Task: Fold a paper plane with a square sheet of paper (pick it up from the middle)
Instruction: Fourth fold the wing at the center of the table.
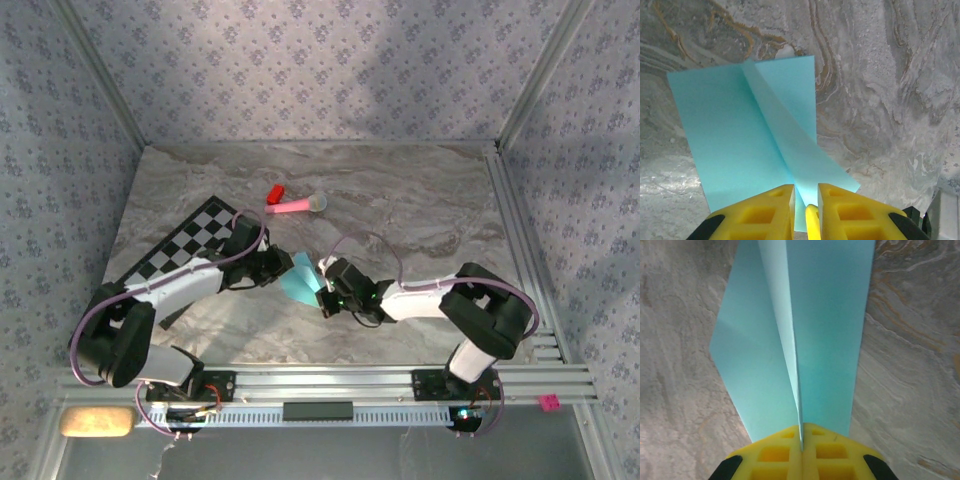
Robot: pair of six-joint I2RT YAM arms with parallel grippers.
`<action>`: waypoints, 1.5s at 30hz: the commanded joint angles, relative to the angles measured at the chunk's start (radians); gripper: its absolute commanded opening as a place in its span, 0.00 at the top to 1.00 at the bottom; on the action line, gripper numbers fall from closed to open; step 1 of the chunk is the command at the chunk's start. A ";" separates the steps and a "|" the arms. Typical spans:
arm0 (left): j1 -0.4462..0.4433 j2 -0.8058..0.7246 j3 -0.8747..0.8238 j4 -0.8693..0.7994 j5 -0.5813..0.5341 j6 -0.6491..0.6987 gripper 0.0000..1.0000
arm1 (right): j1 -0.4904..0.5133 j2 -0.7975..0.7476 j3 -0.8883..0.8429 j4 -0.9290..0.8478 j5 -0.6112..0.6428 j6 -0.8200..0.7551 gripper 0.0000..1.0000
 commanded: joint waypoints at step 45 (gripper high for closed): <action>0.002 0.192 -0.031 0.231 0.096 -0.040 0.93 | -0.084 0.132 0.043 -0.009 -0.279 0.254 0.91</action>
